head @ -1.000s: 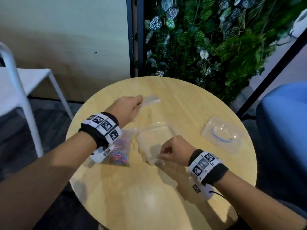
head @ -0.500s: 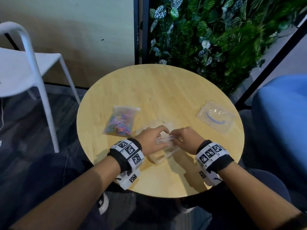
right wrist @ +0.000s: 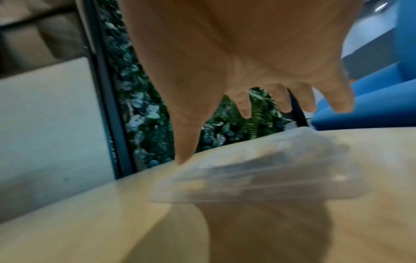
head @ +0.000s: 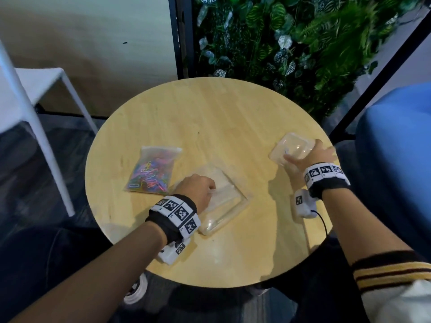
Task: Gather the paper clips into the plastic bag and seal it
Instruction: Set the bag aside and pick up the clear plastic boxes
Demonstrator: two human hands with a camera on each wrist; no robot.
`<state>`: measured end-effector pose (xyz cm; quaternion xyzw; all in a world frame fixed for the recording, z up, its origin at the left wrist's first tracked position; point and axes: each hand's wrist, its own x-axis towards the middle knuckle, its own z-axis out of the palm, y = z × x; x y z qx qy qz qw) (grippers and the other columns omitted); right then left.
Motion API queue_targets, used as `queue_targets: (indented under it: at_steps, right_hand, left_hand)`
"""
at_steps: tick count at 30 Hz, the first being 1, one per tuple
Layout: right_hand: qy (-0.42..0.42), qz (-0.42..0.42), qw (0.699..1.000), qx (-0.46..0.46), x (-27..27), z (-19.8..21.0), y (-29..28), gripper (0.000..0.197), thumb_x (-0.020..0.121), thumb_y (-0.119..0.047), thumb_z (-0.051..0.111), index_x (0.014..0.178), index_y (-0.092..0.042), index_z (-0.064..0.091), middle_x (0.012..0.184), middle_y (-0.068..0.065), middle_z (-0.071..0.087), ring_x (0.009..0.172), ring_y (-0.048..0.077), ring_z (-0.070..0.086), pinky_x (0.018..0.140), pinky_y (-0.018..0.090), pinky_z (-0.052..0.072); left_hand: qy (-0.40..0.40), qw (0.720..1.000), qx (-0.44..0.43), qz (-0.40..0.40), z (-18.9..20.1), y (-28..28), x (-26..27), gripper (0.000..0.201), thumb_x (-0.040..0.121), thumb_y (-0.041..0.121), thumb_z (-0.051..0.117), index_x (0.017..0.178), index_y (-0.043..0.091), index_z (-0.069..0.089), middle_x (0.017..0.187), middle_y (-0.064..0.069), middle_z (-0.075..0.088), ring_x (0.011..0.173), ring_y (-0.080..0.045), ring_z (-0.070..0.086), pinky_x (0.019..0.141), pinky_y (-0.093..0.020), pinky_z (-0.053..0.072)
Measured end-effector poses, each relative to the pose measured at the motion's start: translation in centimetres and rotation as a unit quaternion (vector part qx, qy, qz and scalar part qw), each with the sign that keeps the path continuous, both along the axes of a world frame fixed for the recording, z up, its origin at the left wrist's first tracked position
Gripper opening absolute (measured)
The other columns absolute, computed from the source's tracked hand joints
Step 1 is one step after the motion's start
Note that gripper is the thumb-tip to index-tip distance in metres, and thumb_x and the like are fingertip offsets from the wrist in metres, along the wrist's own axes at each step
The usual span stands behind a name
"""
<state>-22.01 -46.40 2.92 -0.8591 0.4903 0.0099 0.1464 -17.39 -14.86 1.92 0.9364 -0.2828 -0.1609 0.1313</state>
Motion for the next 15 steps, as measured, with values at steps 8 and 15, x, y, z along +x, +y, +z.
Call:
queue_targets:
  at_steps: [8, 15]
  right_hand:
    - [-0.044, -0.066, 0.995, 0.056, -1.6, -1.0, -2.5, 0.122, 0.038, -0.078, 0.077, 0.137, -0.020, 0.036, 0.130, 0.011, 0.041, 0.117, 0.036, 0.048, 0.082, 0.045, 0.051]
    - [-0.005, -0.052, 0.986, 0.161, -3.3, -0.9, -4.5, 0.099, 0.025, -0.069, 0.083, 0.110, -0.024, 0.063, 0.093, 0.003, 0.067, 0.075, 0.028, 0.066, 0.062, 0.033, 0.055]
  left_hand:
    - [-0.072, 0.997, 0.023, 0.006, 0.1, -2.9, 1.4, 0.034, 0.089, 0.015, 0.065, 0.121, 0.023, 0.061, 0.113, -0.005, 0.065, 0.104, -0.026, 0.062, 0.088, -0.036, 0.051]
    - [-0.064, 0.998, 0.006, -0.009, 0.4, -4.9, 2.9, 0.035, 0.086, 0.001, 0.055, 0.110, 0.022, 0.068, 0.105, -0.006, 0.071, 0.095, -0.026, 0.066, 0.083, -0.037, 0.055]
